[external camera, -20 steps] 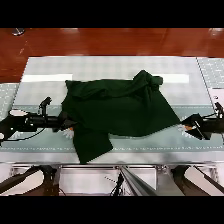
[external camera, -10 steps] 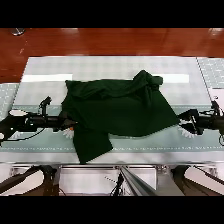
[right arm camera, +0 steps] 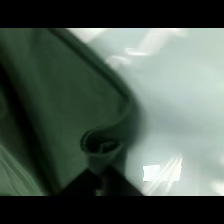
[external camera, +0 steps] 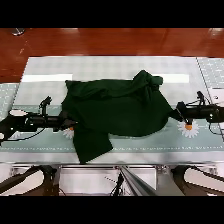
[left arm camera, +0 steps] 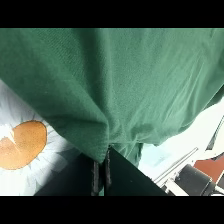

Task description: Fold the shirts.

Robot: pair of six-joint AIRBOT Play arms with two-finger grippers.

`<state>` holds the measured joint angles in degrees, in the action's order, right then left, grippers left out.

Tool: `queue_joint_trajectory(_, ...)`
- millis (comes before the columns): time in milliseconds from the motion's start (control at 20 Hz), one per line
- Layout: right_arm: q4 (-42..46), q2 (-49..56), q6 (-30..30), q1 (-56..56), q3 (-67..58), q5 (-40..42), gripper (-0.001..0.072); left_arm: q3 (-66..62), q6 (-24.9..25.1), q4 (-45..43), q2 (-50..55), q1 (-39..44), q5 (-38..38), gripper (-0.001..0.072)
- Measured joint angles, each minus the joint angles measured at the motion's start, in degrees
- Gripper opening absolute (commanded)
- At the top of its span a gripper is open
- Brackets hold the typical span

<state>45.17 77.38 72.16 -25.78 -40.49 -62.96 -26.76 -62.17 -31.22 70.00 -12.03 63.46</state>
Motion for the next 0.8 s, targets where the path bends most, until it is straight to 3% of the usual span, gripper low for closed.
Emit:
queue_joint_trajectory(300, 1.73, -0.37, 3.08, 5.33, -17.57, -7.58, 0.0020, -9.09, 1.07, 2.75, -1.75, -0.92, 3.43, 0.0028)
queue_joint_trajectory(600, 2.78, -7.74, 8.92, 6.78, -56.08, -12.81, 0.0020, -45.62, 1.99, 11.04, -9.11, -1.53, 3.43, 0.0028)
queue_joint_trajectory(800, 5.77, -18.99, 11.08, 6.95, -68.94, -13.20, 0.0020, -67.98, -2.93, -0.39, -16.39, -1.77, 0.15, 0.0028)
